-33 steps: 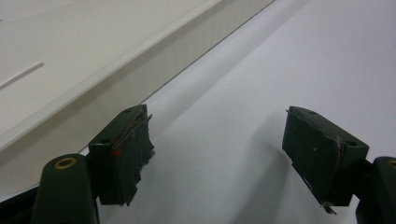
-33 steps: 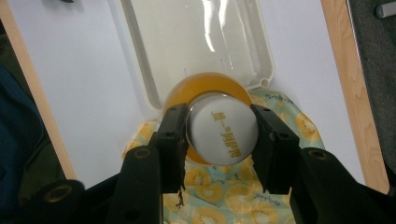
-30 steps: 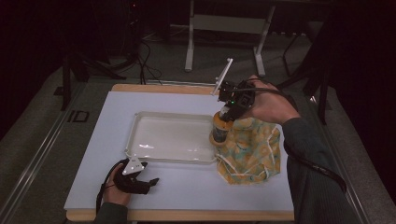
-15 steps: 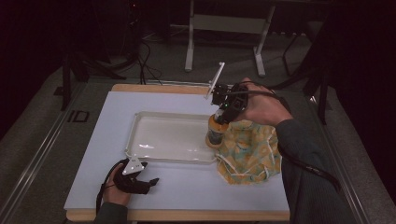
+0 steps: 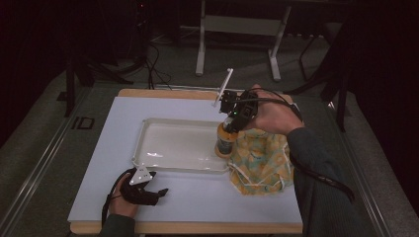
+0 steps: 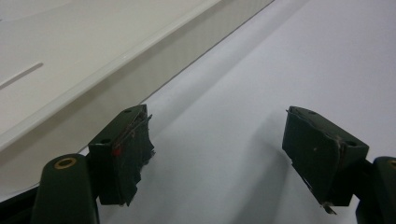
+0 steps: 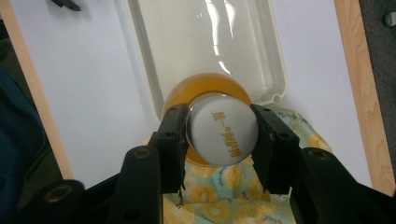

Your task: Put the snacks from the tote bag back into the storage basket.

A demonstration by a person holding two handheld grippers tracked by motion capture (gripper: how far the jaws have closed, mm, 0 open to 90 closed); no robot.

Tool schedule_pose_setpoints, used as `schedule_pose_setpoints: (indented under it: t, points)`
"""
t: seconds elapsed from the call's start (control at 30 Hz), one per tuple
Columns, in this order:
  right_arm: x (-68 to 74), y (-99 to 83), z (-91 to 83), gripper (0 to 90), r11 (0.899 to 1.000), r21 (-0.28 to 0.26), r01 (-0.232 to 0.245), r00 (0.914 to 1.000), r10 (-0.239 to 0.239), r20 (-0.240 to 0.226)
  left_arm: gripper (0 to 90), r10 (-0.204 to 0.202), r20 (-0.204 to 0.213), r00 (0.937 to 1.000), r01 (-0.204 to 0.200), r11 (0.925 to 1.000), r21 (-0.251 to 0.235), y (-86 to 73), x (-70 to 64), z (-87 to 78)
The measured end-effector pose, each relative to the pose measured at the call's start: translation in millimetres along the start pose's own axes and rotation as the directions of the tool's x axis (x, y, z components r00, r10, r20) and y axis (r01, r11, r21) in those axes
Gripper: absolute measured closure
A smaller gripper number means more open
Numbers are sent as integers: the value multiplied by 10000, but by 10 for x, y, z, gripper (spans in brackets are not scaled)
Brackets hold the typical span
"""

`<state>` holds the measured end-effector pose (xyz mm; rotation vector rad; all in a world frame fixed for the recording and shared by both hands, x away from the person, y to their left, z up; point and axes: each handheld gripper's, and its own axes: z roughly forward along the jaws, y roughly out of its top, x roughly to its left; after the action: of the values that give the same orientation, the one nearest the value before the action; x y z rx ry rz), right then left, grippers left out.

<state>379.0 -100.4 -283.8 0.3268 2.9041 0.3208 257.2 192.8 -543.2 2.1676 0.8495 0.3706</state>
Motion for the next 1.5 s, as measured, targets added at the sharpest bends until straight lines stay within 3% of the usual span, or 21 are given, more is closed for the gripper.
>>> schedule_pose_setpoints:
  t: [0.47, 1.5]
  points:
    - [28, 58, 146, 587, 9999, 61, 150, 9998, -150, -109, 235, -16, 17, 10000, 16, 10000, -19, 0, 0, -2]
    - [65, 127, 365, 587, 9999, -9, -119, 9998, 119, -150, 235, -4, 15, 10000, 4, 10000, -11, 0, 1, -2]
